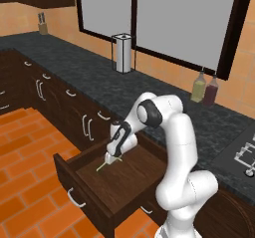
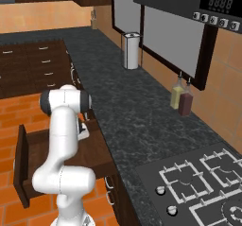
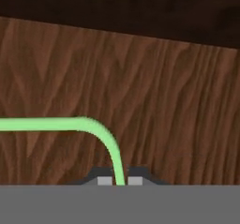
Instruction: Take a straw from the drawer in front and place it inside the glass cup on the dining counter.
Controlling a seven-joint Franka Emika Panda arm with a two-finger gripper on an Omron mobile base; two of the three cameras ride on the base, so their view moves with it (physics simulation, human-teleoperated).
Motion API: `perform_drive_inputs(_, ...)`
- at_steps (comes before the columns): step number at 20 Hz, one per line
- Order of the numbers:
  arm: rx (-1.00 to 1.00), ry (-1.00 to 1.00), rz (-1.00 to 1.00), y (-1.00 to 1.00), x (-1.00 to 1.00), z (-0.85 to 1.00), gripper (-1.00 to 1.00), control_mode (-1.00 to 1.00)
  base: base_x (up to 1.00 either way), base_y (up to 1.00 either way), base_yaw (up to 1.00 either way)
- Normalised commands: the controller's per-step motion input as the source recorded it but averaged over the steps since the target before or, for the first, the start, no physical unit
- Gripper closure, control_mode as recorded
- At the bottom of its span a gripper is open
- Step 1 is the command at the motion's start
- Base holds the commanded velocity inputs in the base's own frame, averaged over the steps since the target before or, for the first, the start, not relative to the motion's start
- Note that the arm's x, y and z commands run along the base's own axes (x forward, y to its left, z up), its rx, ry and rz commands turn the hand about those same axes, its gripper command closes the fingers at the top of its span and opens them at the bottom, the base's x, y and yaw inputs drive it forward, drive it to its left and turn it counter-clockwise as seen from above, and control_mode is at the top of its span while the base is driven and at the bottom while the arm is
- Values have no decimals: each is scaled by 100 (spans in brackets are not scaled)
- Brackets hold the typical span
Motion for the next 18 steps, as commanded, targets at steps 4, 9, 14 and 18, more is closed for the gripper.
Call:
perform_drive_inputs(4,0,-1,0,0,-21,6,100,-100,0,0,0)
perform_drive_inputs(9,12,-15,0,0,-48,90,100,-100,0,0,0)
perform_drive_inputs(14,18,-6,0,0,-16,100,100,-100,0,0,0)
perform_drive_inputs(18,12,0,-2,0,-12,100,100,-100,0,0,0)
